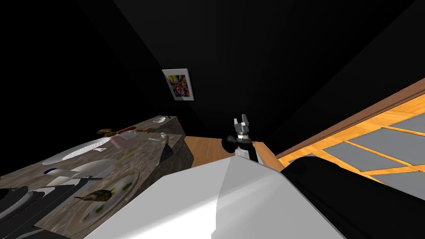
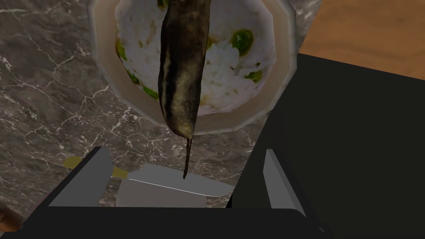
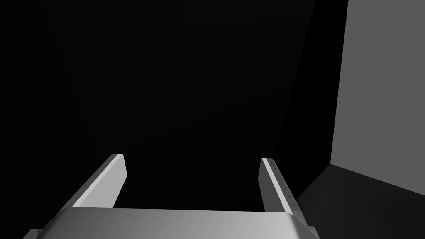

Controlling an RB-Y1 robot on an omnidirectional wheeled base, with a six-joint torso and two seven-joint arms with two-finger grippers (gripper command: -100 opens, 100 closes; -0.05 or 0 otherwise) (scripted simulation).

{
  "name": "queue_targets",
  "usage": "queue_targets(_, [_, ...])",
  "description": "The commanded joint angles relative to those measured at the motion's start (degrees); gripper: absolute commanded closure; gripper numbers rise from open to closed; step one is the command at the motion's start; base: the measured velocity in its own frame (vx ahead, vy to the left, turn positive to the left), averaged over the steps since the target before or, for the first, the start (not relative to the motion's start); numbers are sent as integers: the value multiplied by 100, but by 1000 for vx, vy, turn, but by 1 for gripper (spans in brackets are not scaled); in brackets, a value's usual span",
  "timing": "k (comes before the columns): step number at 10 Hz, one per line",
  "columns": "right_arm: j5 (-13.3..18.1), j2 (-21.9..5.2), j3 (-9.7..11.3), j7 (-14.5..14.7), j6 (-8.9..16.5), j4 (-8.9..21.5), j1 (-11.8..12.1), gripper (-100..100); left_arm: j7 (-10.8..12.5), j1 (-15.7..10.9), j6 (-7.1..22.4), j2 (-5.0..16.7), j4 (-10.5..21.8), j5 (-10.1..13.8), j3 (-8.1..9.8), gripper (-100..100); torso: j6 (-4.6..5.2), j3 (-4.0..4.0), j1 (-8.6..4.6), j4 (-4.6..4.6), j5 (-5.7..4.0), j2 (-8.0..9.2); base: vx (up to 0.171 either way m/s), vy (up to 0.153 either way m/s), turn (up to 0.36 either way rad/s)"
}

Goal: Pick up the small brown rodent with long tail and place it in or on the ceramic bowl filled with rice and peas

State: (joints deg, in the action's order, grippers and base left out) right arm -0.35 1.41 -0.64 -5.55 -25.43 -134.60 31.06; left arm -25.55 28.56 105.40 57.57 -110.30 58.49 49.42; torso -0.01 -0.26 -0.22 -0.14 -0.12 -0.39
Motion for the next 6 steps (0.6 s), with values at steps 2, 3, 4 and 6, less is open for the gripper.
queue_targets(2, [0, 0, 0, 0, 0, 0, 1, 0, -304, 492, -387, 311, 296, 456, 177, -100, -3, 0, -1, 1, 0, -2, 101, -65, 132])
queue_targets(3, [0, 0, 0, 0, 0, 0, 0, 0, -547, 673, -592, 531, 537, 626, 298, -100, 1, 1, 4, 0, 1, 2, 127, -74, 148])
queue_targets(4, [0, 0, 0, 0, 0, 0, 1, 0, -547, 851, -702, 570, 548, 809, 298, -100, -1, -4, -1, -1, 0, -8, 94, -68, 108])
queue_targets(6, [0, 0, 0, 0, 0, 0, -1, 0, -790, 1127, -958, 829, 801, 1081, 420, -100, 3, 10, 15, 4, 4, 19, 40, -43, 89])
